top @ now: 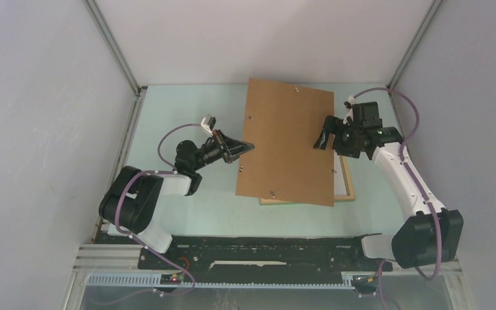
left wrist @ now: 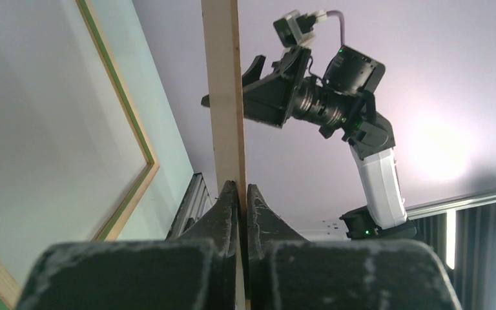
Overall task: Put the photo into the frame
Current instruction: Place the photo frame item in the photo frame.
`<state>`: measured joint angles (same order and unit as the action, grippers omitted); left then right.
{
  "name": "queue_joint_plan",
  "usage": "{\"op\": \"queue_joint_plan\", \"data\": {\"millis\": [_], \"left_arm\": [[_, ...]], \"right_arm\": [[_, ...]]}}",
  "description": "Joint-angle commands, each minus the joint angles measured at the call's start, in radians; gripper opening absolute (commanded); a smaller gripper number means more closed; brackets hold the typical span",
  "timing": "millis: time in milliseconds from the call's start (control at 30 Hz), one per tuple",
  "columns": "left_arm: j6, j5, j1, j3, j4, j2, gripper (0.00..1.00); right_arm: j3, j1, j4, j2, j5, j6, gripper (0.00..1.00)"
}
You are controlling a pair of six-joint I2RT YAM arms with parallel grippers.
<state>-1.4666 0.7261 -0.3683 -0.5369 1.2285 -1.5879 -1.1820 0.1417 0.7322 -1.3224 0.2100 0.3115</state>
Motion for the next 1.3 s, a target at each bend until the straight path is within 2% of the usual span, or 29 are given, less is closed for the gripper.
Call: {"op": "queue_joint_plan", "data": {"millis": [0, 433, 633, 1267], "left_arm": [[-0.039, -0.031, 0.001, -0.056, 0.146, 0.007, 0.0], [-0.057, -0.058, 0.003, -0.075, 0.161, -0.026, 0.0], [-0.065, -0.062, 0.005, -0.082, 0.168, -0.04, 0.0], [-0.069, -0.06, 0.006, -0.085, 0.174, -0.051, 0.0]], "right_arm": [[0.051, 0.009, 0.019, 0.087, 0.071, -0.015, 0.99], [0.126, 0.075, 0.036, 0.198, 0.055, 0.023, 0.99], [0.139, 0.104, 0.062, 0.213, -0.015, 0.027, 0.99], [0.167, 0.113, 0.034, 0.225, 0.013, 0.056, 1.0]]}}
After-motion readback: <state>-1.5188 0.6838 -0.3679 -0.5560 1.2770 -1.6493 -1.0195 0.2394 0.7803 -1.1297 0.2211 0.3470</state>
